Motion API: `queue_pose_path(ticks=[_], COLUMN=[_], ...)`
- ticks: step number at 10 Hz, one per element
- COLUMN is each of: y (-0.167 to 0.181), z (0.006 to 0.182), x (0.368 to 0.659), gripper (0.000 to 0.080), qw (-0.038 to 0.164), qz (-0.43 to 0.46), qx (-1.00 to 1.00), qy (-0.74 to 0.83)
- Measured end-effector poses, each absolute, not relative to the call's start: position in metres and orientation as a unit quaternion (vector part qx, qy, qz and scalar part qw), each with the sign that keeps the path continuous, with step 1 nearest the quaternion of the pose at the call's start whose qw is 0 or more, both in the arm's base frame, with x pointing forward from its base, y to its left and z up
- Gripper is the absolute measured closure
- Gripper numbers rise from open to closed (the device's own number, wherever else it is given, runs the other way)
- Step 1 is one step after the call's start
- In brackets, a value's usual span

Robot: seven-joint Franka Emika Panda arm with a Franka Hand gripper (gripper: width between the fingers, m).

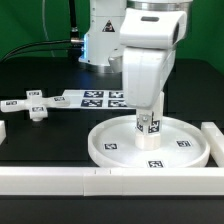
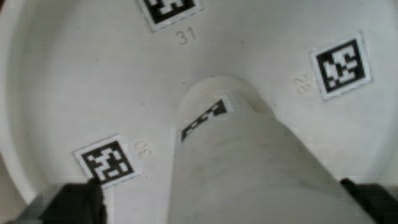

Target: Assemble round table

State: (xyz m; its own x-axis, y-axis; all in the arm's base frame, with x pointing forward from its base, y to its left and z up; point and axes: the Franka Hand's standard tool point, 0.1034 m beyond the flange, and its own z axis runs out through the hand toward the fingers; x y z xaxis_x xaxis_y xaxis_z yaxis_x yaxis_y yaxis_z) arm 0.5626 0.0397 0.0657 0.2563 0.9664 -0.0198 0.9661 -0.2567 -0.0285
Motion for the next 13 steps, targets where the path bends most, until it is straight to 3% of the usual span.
queue_pose_path(ticks=[4,6,11,13], y=[0.0406,0.0400,0.0403,0.0418], z=[0.0653,0.0653,0.0653,0.0653], x=[0.5619,0.5620,0.5615,0.5599], gripper=[0.0151,0.0396,0.0393,0.0393], qw=[0.001,0.000,0.002,0.003], qz=[0.021,0.021,0.022,0.028], qx=[-0.754,-0.756,-0.777,-0.837], qy=[-0.656,-0.655,-0.630,-0.547])
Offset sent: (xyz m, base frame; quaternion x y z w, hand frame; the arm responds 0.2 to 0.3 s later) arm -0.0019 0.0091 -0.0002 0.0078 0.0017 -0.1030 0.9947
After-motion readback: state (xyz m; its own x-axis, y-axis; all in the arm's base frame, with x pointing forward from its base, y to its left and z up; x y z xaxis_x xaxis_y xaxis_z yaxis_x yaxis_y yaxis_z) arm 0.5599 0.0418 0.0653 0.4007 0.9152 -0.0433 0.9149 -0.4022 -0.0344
